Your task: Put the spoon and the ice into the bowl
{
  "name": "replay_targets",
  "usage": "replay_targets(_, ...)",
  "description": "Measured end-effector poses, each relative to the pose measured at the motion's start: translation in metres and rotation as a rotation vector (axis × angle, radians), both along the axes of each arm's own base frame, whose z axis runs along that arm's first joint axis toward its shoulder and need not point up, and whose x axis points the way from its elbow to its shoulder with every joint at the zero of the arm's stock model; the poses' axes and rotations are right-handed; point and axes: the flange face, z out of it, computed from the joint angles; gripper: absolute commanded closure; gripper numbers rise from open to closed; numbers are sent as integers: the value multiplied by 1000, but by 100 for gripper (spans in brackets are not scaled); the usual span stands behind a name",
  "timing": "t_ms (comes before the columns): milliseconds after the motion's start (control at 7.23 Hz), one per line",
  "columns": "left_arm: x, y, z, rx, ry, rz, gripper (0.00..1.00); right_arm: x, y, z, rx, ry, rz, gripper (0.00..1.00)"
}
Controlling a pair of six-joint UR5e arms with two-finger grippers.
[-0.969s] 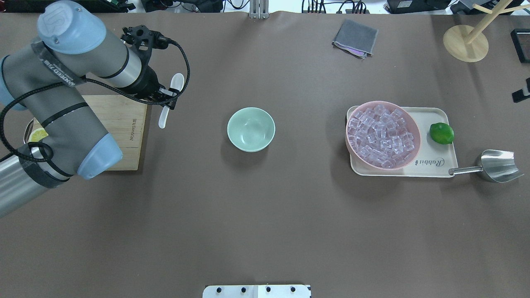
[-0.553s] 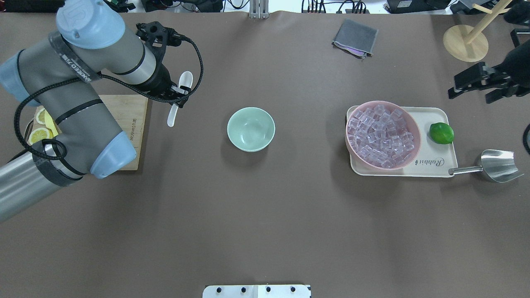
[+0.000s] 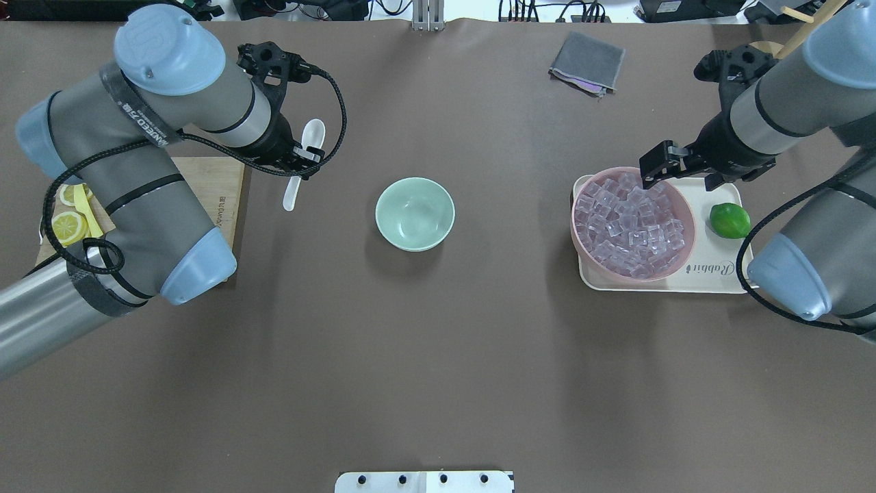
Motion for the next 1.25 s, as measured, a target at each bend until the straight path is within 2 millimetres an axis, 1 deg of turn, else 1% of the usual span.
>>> replay_targets(277,3,-2,4,-8,-7,-2,100,-23,-11,16,40,-12,-7,5)
replay_targets(553,5,-4,6,-14,-11,-2,100,-35,-20,27,65,-10,-2,6)
replay_targets(692,7,-4,6,-15,-11,0,100,-41,-19,31,67,-1,-6,6)
replay_targets(969,12,-3,9,-18,-14,6,100,-53,-18,42,66,24,-11,13)
replay_targets(1107,14,-3,10,-19,-15,8,100,-56,-17,46,66,32,-14,14)
replay_targets(1245,16,-2,10,-17,-18,9,100,-59,-17,49,65,37,-19,17)
